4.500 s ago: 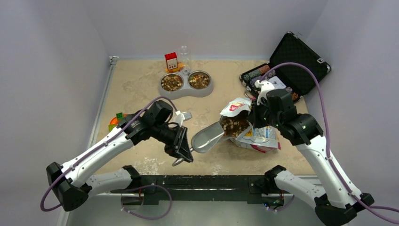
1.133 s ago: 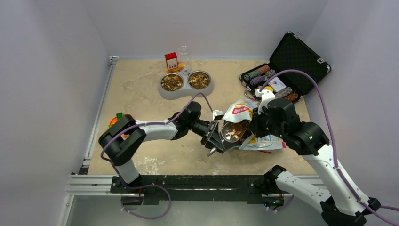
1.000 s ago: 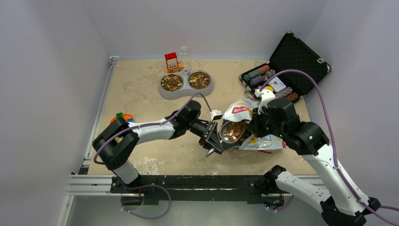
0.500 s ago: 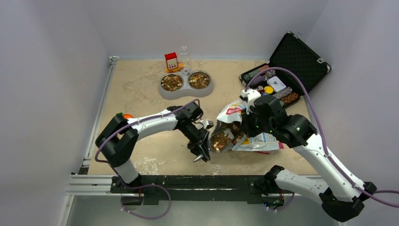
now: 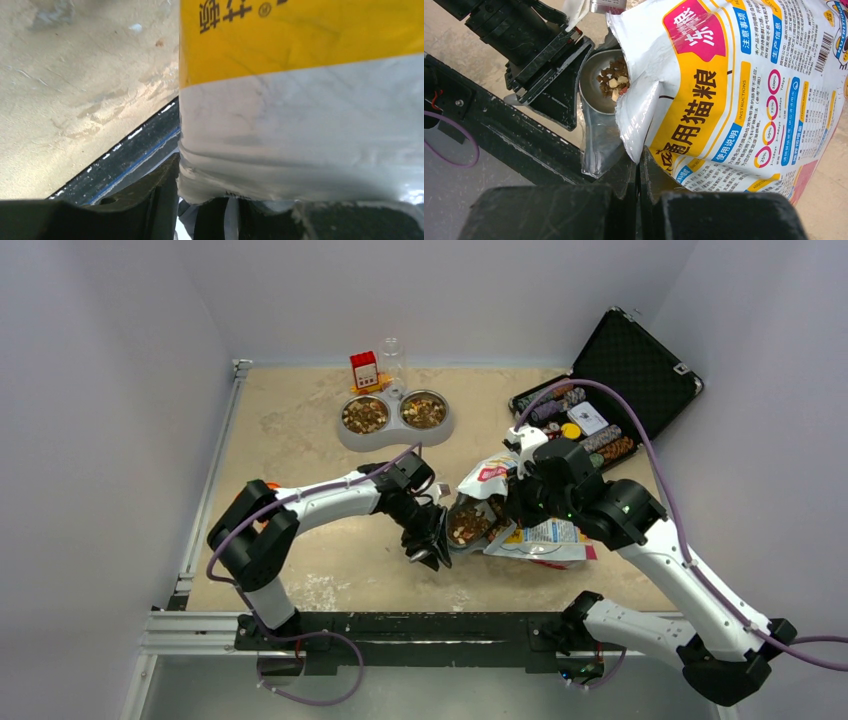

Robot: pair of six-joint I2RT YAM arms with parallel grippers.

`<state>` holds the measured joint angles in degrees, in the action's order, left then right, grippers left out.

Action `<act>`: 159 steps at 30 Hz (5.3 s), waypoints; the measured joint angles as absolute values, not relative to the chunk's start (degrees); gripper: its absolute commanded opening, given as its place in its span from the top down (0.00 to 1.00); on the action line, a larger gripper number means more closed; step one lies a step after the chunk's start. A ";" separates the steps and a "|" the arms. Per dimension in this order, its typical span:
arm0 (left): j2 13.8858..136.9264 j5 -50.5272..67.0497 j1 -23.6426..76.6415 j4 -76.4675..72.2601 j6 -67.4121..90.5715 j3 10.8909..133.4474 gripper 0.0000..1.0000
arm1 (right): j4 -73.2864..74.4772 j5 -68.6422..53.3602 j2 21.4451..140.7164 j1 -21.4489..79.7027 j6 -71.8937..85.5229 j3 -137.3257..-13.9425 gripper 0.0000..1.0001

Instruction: Serve the pet food

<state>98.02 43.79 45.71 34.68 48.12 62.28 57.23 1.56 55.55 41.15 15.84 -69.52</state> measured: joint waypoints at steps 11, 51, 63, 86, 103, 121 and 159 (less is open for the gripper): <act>88.51 35.18 44.23 31.64 51.53 56.60 0.57 | 57.34 1.54 55.96 41.15 15.86 -69.87 1.00; 92.33 47.37 43.16 41.63 83.57 69.49 1.00 | 57.47 2.24 58.83 46.15 17.34 -71.50 1.00; 113.06 49.30 46.30 36.07 73.82 83.26 1.00 | 58.89 4.16 58.74 46.50 18.68 -73.06 1.00; 87.05 52.69 46.17 -8.60 61.56 47.07 1.00 | 59.86 6.96 47.92 47.03 18.98 -70.98 1.00; 83.31 56.90 46.13 -29.67 77.73 36.71 1.00 | 59.44 8.95 47.59 47.20 18.35 -70.78 1.00; 58.81 61.89 43.40 -16.08 82.30 29.45 1.00 | 56.51 15.35 48.38 47.31 20.75 -70.06 1.00; 101.86 54.89 20.75 5.76 89.12 73.32 1.00 | 58.59 18.31 54.30 46.44 20.73 -73.03 1.00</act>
